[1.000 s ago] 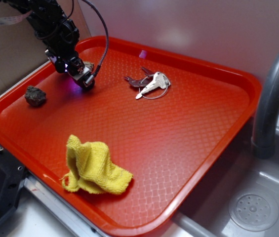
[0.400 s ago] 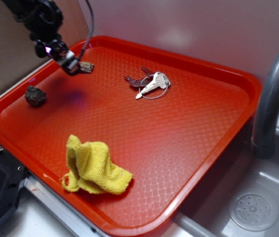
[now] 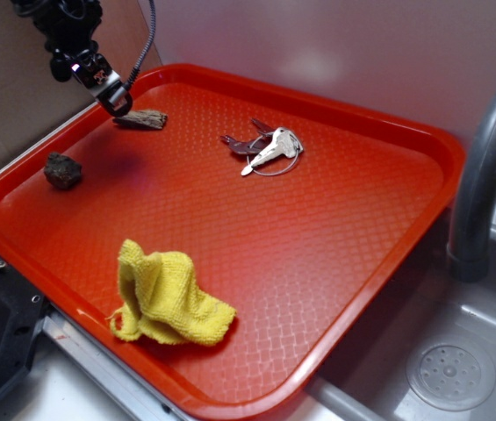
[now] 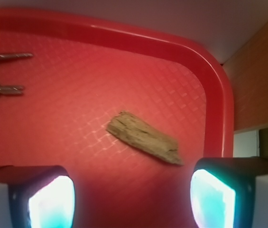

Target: Grab the wood chip.

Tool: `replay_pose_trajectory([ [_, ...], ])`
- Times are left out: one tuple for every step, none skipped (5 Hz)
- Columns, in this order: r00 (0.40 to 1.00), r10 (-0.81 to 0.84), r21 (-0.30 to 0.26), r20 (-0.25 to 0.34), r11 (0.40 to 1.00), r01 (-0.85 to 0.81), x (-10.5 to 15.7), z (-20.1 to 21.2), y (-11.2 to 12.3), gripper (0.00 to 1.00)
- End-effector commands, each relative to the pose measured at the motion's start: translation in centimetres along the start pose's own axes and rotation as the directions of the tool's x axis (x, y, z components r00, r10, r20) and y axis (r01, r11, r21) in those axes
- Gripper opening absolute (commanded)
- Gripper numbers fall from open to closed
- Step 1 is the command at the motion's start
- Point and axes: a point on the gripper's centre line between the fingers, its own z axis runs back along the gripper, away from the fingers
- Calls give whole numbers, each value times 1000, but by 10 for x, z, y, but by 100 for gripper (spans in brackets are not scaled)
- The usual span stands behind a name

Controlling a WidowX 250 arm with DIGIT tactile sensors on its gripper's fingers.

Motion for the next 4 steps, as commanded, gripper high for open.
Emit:
replay_pose_trajectory([
  [948,-314,92,52,947,309,29,-4,-6,100],
  [880,-464,87,105,886,456,35,-16,-19,100],
  [830,-545,52,117,838,543,36,-25,-33,100],
  [826,-555,-2,96,830,558,35,-33,-36,100],
])
